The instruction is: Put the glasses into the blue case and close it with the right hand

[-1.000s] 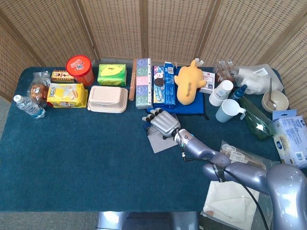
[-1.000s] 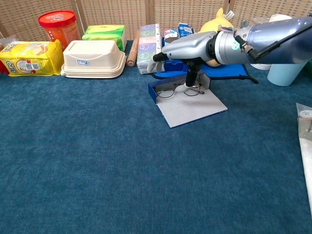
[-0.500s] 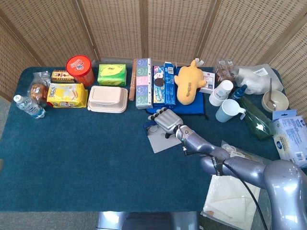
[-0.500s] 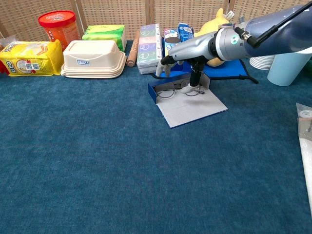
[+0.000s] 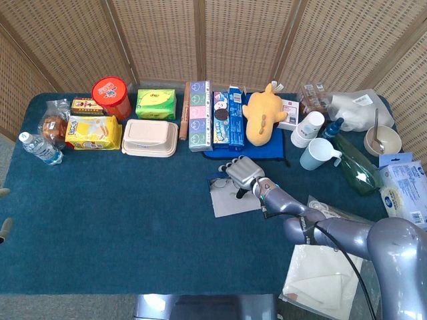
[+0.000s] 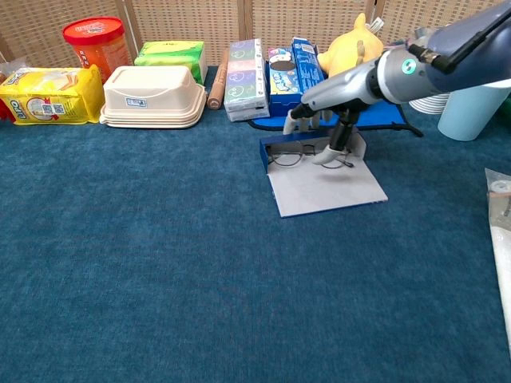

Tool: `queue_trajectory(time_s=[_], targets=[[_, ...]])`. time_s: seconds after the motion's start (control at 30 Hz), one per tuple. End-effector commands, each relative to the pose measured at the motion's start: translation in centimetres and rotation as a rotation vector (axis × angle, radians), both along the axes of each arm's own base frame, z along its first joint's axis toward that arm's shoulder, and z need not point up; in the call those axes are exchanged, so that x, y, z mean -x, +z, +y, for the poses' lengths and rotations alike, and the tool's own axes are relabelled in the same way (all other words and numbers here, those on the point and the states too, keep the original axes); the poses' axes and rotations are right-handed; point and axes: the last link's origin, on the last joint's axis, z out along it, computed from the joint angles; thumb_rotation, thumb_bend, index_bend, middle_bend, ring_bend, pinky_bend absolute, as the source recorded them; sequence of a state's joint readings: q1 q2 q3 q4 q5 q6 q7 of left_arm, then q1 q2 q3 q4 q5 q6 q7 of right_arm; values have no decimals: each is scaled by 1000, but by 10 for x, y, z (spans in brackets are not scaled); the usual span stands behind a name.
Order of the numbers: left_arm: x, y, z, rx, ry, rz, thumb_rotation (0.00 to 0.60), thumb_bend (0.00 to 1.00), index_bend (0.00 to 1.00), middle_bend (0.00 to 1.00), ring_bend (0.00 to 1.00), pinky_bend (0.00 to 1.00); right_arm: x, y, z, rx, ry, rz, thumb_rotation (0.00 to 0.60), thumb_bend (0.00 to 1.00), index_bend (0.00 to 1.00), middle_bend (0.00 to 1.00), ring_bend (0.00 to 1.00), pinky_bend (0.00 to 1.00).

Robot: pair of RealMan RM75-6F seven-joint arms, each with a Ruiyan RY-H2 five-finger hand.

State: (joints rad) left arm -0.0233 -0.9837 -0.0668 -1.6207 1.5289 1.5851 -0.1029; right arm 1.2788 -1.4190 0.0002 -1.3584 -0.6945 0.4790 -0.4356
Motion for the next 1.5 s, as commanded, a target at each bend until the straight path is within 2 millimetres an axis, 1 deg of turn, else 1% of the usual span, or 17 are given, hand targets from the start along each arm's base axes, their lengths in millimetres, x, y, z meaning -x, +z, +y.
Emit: queue_trajectory(time_s=[0.03,0.33,0.67,0.7,0.8,1.07,1.5], targets=[[-1,-1,1,5,-6,-4,600,358,231,201,171,215,7,11,8,9,-22,31,376,339,135,235,195,218],[-3,-5,1,14,-21,-17,600,357,230,201,170,215,21,24,40,-5,-70,47,337,337,131,236,197,229],[-5,-6,-2,20,-31,-26,600,357,229,200,170,215,28,36,69,-2,-70,34,312,329,124,236,196,231],[-5,-6,-2,22,-31,-28,600,357,229,200,170,215,28,36,77,-16,-80,22,311,328,124,236,196,231],[-4,-6,-3,21,-29,-30,600,357,229,200,170,215,29,37,89,-36,-76,15,312,326,122,237,197,231],[-3,-4,-9,16,-25,-34,600,356,226,200,170,215,30,32,107,-75,-77,3,309,325,120,237,197,231],[-2,-5,-15,18,-12,-39,600,356,219,200,169,215,26,27,135,-156,-58,-23,304,322,115,237,197,231]])
